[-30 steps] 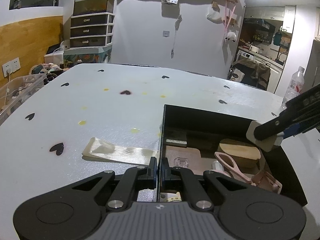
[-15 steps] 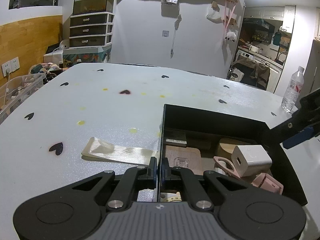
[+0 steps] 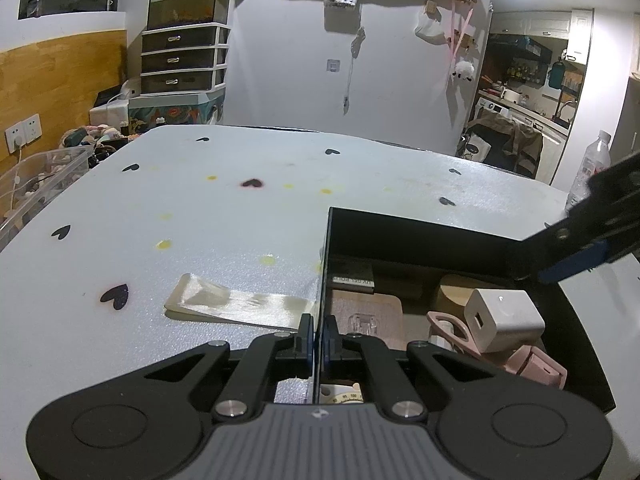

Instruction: Organize rigid objects

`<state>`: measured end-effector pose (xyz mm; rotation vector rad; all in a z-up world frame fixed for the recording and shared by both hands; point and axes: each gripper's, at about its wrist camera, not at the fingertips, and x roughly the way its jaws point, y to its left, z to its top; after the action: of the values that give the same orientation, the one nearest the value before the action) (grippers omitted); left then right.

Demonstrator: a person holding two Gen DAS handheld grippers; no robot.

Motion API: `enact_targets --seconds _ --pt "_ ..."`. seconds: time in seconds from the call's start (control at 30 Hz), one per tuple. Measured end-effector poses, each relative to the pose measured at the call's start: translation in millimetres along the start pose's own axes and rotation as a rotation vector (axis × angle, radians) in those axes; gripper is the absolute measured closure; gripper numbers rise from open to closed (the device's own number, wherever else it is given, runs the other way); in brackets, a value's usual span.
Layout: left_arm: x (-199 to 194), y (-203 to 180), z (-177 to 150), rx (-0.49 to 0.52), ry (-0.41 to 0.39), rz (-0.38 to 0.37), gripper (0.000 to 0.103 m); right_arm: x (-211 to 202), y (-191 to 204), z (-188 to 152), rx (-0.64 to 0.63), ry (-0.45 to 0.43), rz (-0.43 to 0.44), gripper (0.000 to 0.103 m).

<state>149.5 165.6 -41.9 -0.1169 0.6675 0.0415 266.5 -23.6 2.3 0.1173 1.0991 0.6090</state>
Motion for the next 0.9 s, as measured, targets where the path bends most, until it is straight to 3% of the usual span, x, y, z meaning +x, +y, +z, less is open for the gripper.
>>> enact_targets --seconds 0.2,0.27,0.37,0.43,0.77,0.9 --pt "0 0 0 0.001 0.000 0.000 0.099 29 8 4 -0.083 0.056 0.027 0.068" --pt "0 0 0 0.002 0.001 0.000 0.099 29 6 4 -0.094 0.055 -0.015 0.068" --pt "0 0 1 0.001 0.001 -0.003 0.099 35 -10 -3 -0.063 0.121 -0.112 0.068" --pt "0 -1 1 0.003 0.000 -0.002 0.099 29 -15 -8 -0.072 0.111 -0.102 0.073" --pt "0 -1 2 -0.002 0.002 -0.001 0.099 0 -15 -12 -0.048 0.068 -0.071 0.055" --pt "0 -1 2 -0.002 0.002 -0.001 0.099 -12 -13 -12 -0.051 0.029 -0.070 0.040"
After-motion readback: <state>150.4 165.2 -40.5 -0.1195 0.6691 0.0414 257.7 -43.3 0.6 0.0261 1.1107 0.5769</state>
